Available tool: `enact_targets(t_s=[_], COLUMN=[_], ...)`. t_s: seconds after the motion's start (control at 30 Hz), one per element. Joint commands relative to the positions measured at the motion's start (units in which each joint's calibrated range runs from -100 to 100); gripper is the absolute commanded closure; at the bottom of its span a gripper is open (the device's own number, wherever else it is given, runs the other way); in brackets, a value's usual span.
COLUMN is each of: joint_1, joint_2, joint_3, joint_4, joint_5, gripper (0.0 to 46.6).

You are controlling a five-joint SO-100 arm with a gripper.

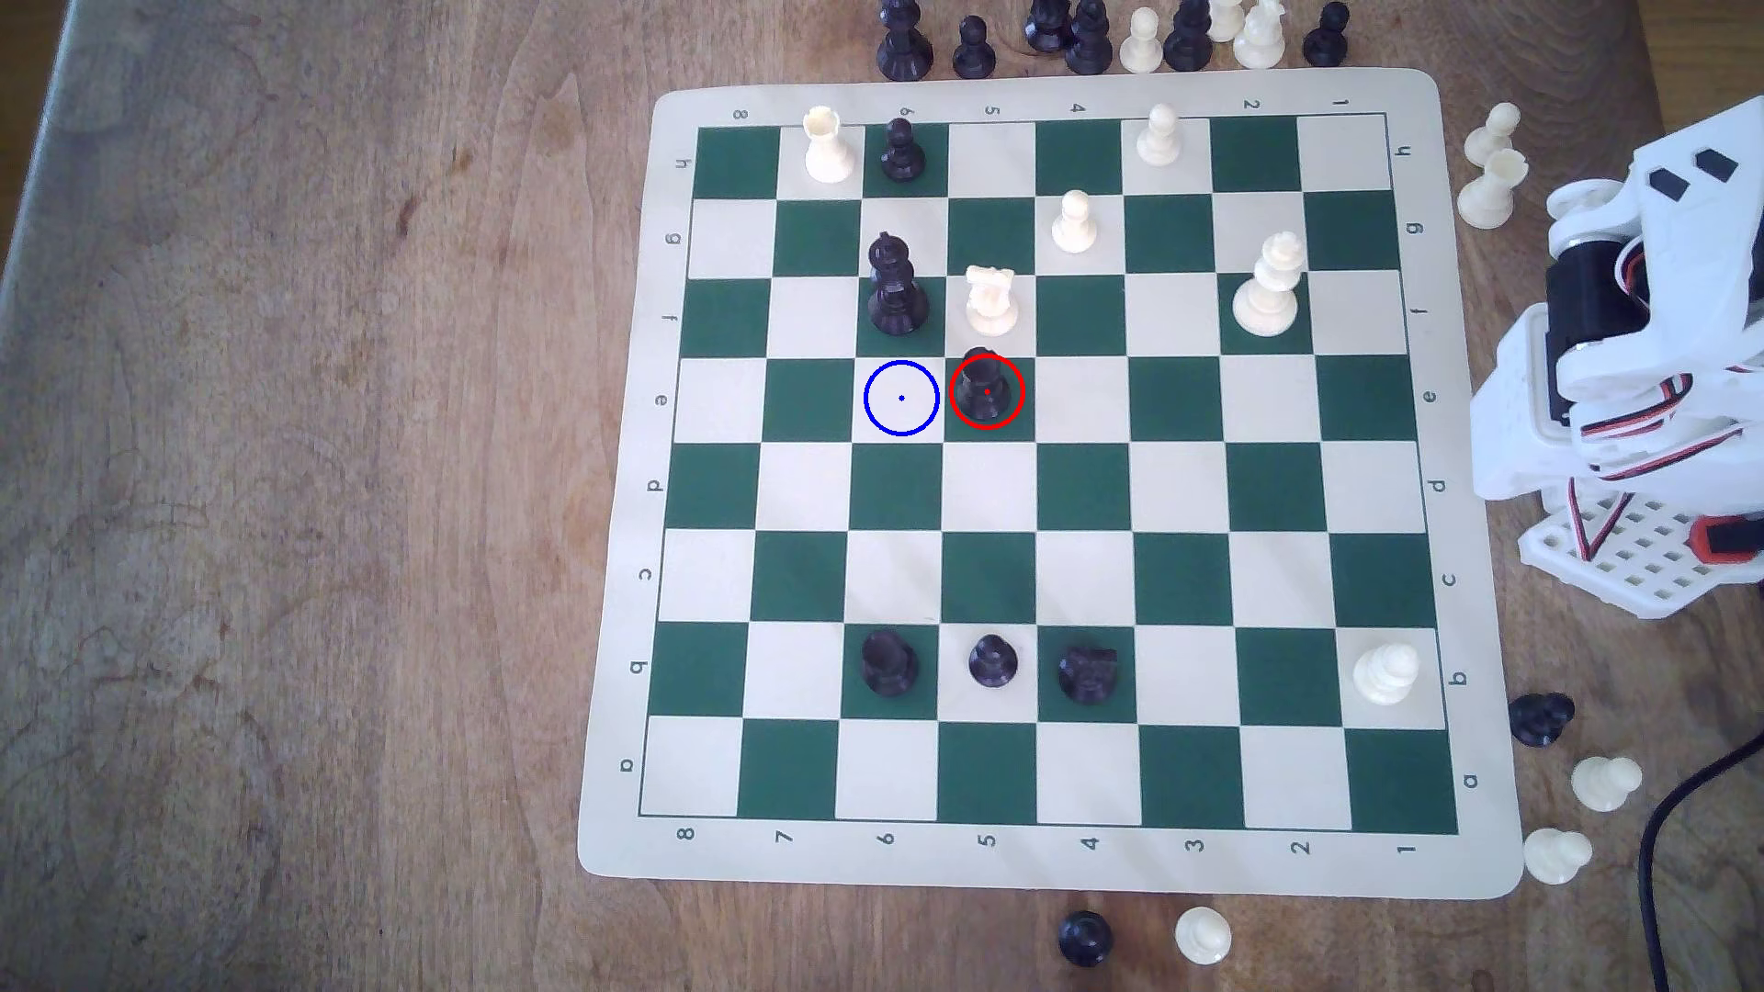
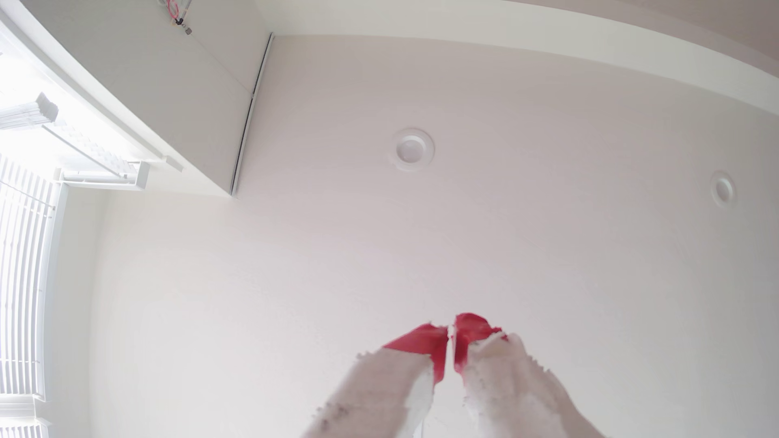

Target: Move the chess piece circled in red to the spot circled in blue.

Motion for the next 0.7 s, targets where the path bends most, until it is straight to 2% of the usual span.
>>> enact_targets(t_s=[0.0, 0.13, 0.3, 0.33, 0.5, 0.6, 0.63, 0.67], joint_1=[4.7, 4.7, 6.6, 6.7, 7.8, 8.7, 9.3, 9.5], joint_2=[0.0, 0.0, 0.0, 0.0, 0.0, 0.0, 0.1, 0.1], joint_3=[1.2, 0.5, -3.7, -7.3, -18.0, -22.1, -28.5, -29.0], joint_4=[0.4, 13.0, 43.7, 54.0, 81.7, 93.4, 108.7, 109.5], joint_5=[0.2, 0.2, 0.0, 0.0, -0.1, -0.1, -0.2, -0.2], gripper=[46.4, 46.4, 46.4, 46.4, 46.4, 46.4, 46.4, 46.4])
